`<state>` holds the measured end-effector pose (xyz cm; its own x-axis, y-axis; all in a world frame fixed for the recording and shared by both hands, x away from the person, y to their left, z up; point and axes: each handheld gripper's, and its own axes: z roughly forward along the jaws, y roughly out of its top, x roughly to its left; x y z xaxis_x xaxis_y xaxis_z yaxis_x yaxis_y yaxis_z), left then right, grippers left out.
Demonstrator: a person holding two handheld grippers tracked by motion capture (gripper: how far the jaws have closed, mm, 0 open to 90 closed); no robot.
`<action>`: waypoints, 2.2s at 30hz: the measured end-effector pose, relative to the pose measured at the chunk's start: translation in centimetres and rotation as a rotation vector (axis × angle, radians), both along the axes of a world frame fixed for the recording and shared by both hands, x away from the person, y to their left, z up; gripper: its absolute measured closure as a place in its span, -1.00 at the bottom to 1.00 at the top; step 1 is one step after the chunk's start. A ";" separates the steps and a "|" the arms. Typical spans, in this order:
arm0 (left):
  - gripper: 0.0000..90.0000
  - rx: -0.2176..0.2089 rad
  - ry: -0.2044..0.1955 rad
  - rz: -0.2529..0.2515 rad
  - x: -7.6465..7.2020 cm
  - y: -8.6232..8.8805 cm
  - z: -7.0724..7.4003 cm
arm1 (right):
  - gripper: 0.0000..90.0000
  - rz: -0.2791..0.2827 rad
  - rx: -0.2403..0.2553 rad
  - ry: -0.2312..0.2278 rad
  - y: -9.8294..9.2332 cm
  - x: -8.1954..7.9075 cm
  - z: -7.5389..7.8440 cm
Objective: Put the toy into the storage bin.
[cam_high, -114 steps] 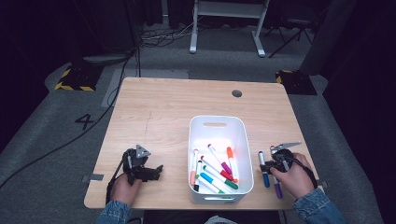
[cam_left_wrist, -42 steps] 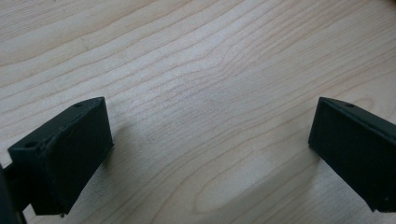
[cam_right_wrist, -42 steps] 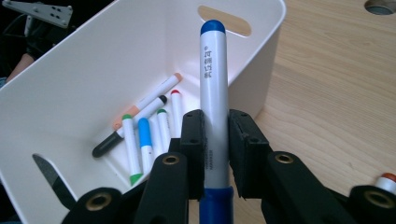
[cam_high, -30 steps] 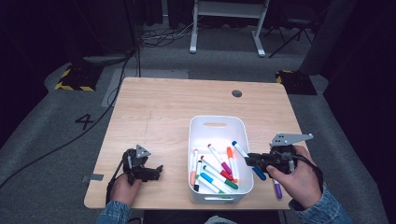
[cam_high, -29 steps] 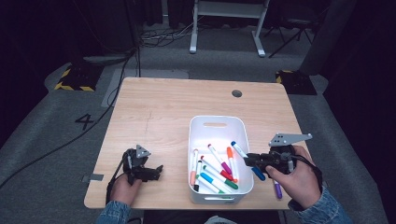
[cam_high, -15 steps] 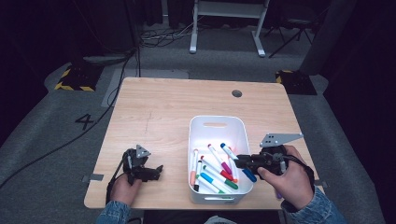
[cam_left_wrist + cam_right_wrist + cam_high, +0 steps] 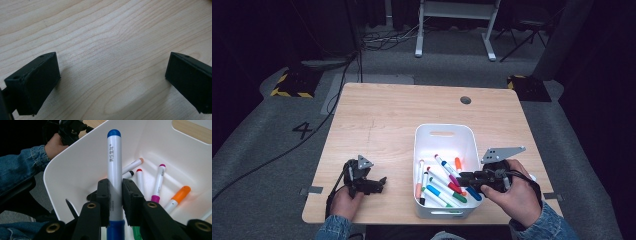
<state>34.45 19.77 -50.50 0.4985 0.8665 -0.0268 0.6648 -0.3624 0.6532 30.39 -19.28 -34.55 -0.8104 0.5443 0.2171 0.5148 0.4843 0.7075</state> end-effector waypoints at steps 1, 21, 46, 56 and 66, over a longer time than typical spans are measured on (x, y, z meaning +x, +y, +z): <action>-1.00 0.000 0.000 0.000 0.0 0.0 0.0 | 0.71 -0.004 -0.004 0.008 0.1 0.0 0.0; -1.00 -0.001 0.000 0.000 0.0 0.0 0.0 | 0.71 0.038 -0.139 0.065 1.7 0.4 -1.7; -1.00 0.000 0.000 -0.001 0.0 0.0 0.0 | 0.06 0.005 -0.096 -0.069 0.7 0.4 -0.4; -1.00 0.000 0.000 -0.002 0.0 0.0 0.0 | 0.09 -0.104 -0.061 -0.079 -3.2 1.0 0.3; -1.00 0.000 0.002 -0.006 0.1 0.0 0.0 | 0.15 -0.202 -0.056 -0.069 -6.5 1.6 -0.1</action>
